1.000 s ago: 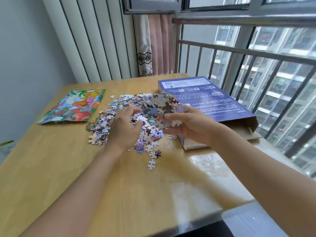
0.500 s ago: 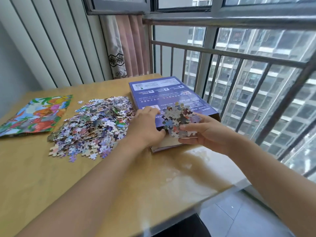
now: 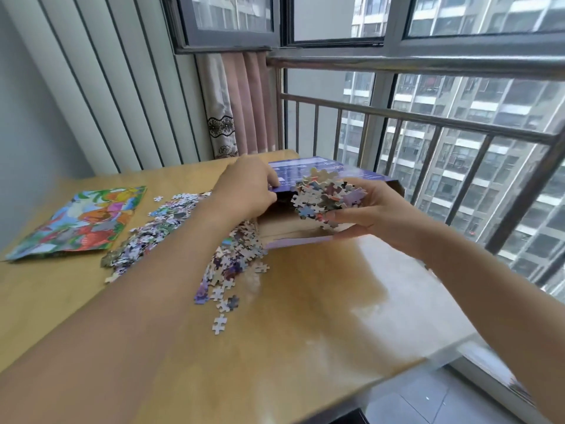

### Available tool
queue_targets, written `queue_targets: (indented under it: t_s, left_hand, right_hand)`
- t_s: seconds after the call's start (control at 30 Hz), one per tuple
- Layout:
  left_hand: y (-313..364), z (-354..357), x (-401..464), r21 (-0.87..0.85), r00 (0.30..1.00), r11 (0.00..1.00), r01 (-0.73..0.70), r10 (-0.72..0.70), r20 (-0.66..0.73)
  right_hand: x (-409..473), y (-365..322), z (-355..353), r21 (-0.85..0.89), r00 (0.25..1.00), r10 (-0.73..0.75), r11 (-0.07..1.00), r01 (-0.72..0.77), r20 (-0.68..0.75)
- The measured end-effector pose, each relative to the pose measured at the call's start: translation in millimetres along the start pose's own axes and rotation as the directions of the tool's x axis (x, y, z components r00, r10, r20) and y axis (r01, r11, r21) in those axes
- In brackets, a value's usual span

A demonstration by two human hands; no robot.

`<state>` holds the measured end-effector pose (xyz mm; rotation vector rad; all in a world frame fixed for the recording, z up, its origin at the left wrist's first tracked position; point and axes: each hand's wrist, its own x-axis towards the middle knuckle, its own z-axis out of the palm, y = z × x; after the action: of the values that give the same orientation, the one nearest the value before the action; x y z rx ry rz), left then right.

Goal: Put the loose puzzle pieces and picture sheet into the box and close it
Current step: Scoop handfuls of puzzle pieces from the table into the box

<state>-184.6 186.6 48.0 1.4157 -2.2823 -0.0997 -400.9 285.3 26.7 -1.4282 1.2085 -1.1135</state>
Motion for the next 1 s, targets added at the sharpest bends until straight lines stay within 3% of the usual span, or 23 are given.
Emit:
queue_targets:
  t_s: [0.13,0.23,0.33,0.4,0.7,1.0]
  left_hand:
    - [0,-17,3,-0.031,1.000,0.999,0.018,-0.017,0.023]
    - [-2,-20,1,-0.060,0.999,0.998,0.026,-0.024,0.027]
    - [-3,-23,-2,-0.076,0.999,0.997,0.033,-0.032,0.013]
    - [-2,-26,-1,-0.081,0.999,0.996,0.035,-0.035,-0.004]
    - [0,-36,-1,-0.093,0.999,0.995,0.040,-0.040,0.008]
    - [7,-36,1,-0.107,0.999,0.994,0.032,-0.036,-0.035]
  right_hand:
    - [12,-30,-4,-0.089,1.000,-0.018,0.996,0.018,0.010]
    - [19,-42,-5,-0.340,0.995,-0.099,0.936,0.089,-0.010]
    - [20,-48,-3,-0.674,0.974,-0.223,0.712,0.197,0.048]
    - [16,-49,0,-0.780,0.961,-0.265,0.584,0.225,0.079]
    - [18,-40,11,-0.914,0.952,-0.251,0.318,0.253,0.176]
    - [37,-41,28,-0.969,0.968,-0.251,0.234,0.085,0.024]
